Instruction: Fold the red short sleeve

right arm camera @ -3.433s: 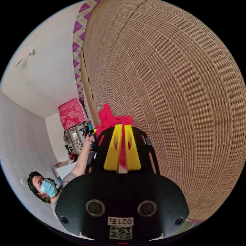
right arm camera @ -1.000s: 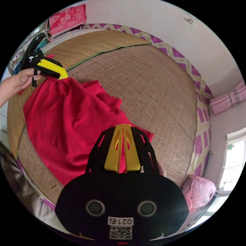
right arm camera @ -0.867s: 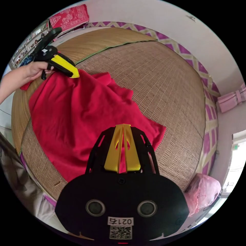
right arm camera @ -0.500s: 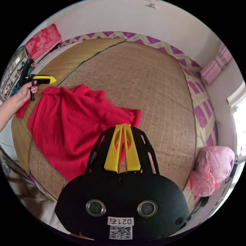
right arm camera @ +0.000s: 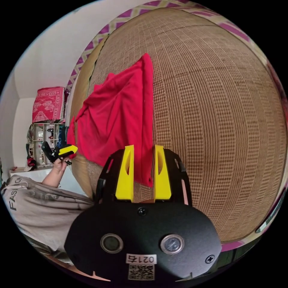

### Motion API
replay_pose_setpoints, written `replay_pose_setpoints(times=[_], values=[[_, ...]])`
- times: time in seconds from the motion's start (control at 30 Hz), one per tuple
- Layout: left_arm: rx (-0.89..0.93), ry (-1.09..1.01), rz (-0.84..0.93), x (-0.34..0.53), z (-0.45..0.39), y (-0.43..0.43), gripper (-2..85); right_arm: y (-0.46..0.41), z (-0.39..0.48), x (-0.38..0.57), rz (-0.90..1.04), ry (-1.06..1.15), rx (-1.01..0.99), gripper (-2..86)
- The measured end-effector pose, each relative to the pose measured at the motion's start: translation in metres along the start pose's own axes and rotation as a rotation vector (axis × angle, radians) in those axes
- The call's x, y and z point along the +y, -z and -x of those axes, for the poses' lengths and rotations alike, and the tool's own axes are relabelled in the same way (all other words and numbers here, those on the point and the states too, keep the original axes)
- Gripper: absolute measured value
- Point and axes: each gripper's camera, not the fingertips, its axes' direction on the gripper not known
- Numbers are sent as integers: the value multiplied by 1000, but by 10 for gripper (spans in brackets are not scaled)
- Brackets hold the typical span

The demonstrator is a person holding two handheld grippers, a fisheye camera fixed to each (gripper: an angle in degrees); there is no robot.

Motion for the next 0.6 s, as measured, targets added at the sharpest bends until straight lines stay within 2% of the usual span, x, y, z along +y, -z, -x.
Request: replay_pose_setpoints(times=[0.17, 0.3, 0.5, 0.6], values=[[52, 92, 25, 37, -4, -8, -8, -12, -38, 26, 45, -26, -59, 104], [44, 102, 17, 58, -12, 10, -9, -42, -82, 39, 207, -23, -227, 112], [15, 63, 16, 84, -37, 30, -10, -19, -125, 73, 80, -106, -355, 118], [41, 31, 32, 93, -54, 18, -10, -24, -128, 117, 108, -130, -363, 119]])
